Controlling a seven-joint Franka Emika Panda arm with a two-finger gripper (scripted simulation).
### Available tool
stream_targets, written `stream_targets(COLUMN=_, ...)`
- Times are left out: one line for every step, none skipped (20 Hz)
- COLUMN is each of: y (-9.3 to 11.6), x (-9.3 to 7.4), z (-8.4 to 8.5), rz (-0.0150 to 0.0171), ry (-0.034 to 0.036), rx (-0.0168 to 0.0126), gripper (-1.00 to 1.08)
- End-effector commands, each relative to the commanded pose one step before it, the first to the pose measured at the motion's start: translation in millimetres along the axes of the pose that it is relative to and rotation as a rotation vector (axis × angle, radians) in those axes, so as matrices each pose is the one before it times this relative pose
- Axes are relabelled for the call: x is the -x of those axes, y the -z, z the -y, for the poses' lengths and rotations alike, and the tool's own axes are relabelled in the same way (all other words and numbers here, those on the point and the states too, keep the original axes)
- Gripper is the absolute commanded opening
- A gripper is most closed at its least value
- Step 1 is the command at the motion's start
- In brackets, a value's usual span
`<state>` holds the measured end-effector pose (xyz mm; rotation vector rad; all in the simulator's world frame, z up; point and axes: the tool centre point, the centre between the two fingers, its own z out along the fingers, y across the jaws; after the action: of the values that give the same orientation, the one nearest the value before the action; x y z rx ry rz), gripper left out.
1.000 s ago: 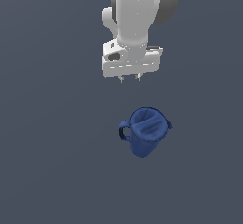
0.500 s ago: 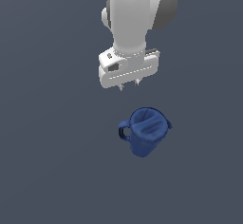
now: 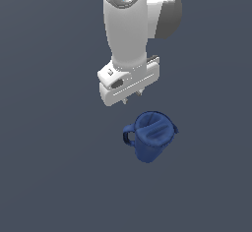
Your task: Pick up the object and move it to a goal position.
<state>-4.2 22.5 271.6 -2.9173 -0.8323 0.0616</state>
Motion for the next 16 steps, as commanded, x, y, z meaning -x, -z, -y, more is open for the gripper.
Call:
stream_targets(y=-2.02, x=-6.05, z=-6.16, rz=-0.00752, ry=0.05509, rx=-0.01036, gripper=0.28)
stream_targets(y=-0.85, x=-2.17, z=-2.57, rz=-0.00317, ry=0.02144, rx=-0.00398, gripper=0.28)
stream_targets(y=-0.87, x=-2.09, z=-2.63, rz=-0.00331, ry=0.02144, rx=-0.00392, gripper=0.28)
stream_targets(y=-0.88, x=-2.0, z=-2.69, rz=-0.00344, ry=0.02143, rx=-0.00386, gripper=0.28)
stream_targets(y=-0.9, x=-1.91, z=-2.73, rz=-0.00358, ry=0.02144, rx=-0.0038, gripper=0.28)
stream_targets(y=-0.92, x=-1.82, z=-2.79, rz=-0.00371, ry=0.02142, rx=-0.00373, gripper=0.28)
stream_targets(y=-0.94, x=-1.72, z=-2.83, rz=-0.00385, ry=0.02142, rx=-0.00366, gripper=0.28)
stream_targets(y=-0.95, x=-1.63, z=-2.88, rz=-0.00398, ry=0.02141, rx=-0.00358, gripper=0.28)
stream_targets(y=-0.97, x=-1.53, z=-2.92, rz=-0.00411, ry=0.02141, rx=-0.0035, gripper=0.28)
stream_targets(y=-0.98, x=-1.43, z=-2.96, rz=-0.00424, ry=0.02139, rx=-0.00341, gripper=0.28)
stream_targets(y=-1.0, x=-1.33, z=-2.99, rz=-0.00437, ry=0.02138, rx=-0.00331, gripper=0.28)
stream_targets(y=-1.01, x=-1.23, z=-3.03, rz=-0.00449, ry=0.02137, rx=-0.00322, gripper=0.28)
stream_targets(y=-1.02, x=-1.13, z=-3.06, rz=-0.00462, ry=0.02137, rx=-0.00312, gripper=0.28)
stream_targets(y=-1.04, x=-1.03, z=-3.08, rz=-0.00474, ry=0.02137, rx=-0.00301, gripper=0.28)
stream_targets(y=-1.05, x=-0.92, z=-3.11, rz=-0.00486, ry=0.02134, rx=-0.0029, gripper=0.28)
stream_targets(y=-1.06, x=-0.81, z=-3.12, rz=-0.00497, ry=0.02134, rx=-0.00278, gripper=0.28)
